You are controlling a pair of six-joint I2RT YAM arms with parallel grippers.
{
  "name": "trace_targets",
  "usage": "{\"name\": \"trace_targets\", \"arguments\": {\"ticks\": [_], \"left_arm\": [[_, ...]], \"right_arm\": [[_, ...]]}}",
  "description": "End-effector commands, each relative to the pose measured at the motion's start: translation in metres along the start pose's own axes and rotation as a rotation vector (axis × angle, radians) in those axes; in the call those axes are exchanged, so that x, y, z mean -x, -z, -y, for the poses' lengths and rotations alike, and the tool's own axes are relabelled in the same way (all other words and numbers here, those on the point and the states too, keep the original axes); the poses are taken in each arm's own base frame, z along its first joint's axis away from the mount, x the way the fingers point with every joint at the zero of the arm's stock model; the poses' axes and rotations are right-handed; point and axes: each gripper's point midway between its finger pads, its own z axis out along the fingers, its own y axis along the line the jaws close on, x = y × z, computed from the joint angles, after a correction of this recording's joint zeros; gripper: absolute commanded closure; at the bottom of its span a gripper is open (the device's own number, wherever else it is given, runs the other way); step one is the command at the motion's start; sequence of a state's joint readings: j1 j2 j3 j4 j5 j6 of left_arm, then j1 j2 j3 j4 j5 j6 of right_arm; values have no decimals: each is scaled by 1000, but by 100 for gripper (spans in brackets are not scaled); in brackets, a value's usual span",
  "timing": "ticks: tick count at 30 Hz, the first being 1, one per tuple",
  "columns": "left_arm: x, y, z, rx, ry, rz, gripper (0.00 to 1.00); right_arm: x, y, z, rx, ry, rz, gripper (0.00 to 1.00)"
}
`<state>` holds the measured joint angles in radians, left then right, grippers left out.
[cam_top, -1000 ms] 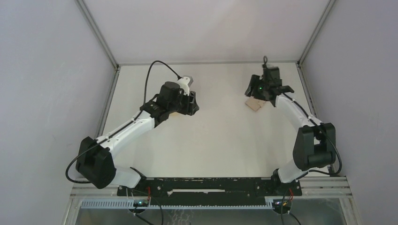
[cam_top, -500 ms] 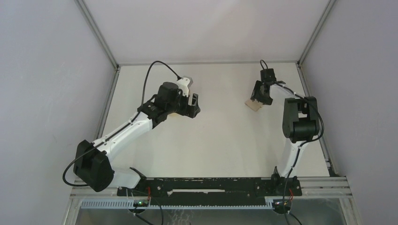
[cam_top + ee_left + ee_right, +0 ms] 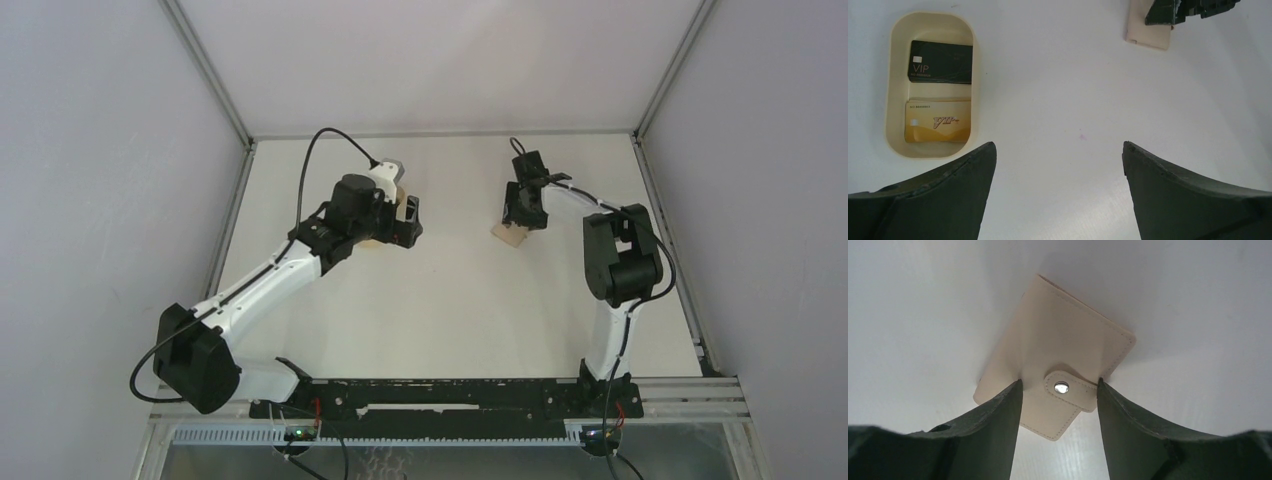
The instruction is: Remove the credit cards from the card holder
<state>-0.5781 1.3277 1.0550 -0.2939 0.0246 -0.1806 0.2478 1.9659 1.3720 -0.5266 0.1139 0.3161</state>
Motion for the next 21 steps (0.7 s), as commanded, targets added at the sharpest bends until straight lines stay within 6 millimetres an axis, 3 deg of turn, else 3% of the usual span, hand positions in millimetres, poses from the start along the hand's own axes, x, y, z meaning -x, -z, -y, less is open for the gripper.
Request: {"name": "trace_targets", "arguments": {"ticks": [1,7,16,21], "left_arm": [[10,7,-5,19,13,59,0],[9,7,-10,48,30,69,0],[1,7,-7,27,73,72,0],[-26,-7,-12,54,143,40,0]], "right_arm": [[-17,19,-27,66,68,-39,36],[-42,31,-60,137,127,-72,37],[-65,45,-90,224,159,-106,38],[-85,51,-108,284,230,-117,39]]}}
